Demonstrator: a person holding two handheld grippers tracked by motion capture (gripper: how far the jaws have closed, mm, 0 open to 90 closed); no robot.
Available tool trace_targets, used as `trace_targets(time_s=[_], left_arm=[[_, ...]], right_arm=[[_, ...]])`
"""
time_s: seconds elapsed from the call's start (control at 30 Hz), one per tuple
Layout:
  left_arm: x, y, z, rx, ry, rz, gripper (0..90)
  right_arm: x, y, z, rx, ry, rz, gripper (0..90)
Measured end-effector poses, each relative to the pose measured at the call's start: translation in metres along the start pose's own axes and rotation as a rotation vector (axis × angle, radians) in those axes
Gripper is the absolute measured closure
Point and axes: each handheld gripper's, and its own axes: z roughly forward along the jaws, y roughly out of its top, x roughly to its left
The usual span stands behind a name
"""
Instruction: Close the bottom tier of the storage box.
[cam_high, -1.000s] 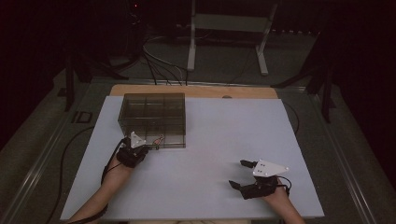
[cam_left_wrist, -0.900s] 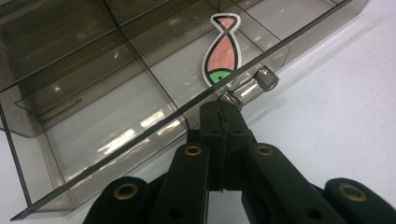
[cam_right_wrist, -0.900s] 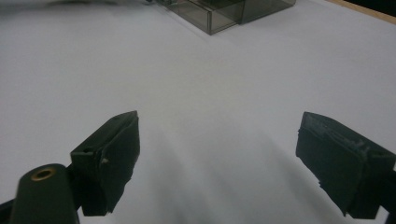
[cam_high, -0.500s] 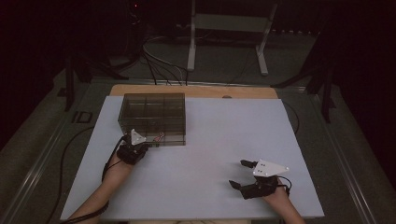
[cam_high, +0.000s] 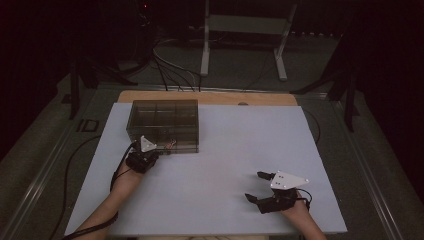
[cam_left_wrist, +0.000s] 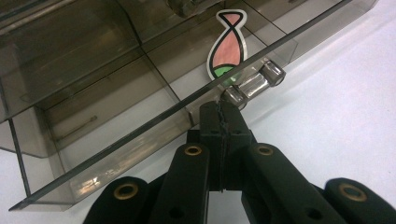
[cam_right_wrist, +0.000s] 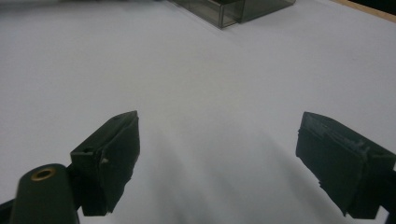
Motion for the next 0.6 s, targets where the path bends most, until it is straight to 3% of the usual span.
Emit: trace_targets(time_s=[0.6], left_arm=[[0.0032, 0.0023, 0.0037, 0.003, 0.002, 0.000, 89.4]], right_arm=[[0.0001, 0.0001, -0.0002, -0.002, -0.002, 0.001, 13.5]])
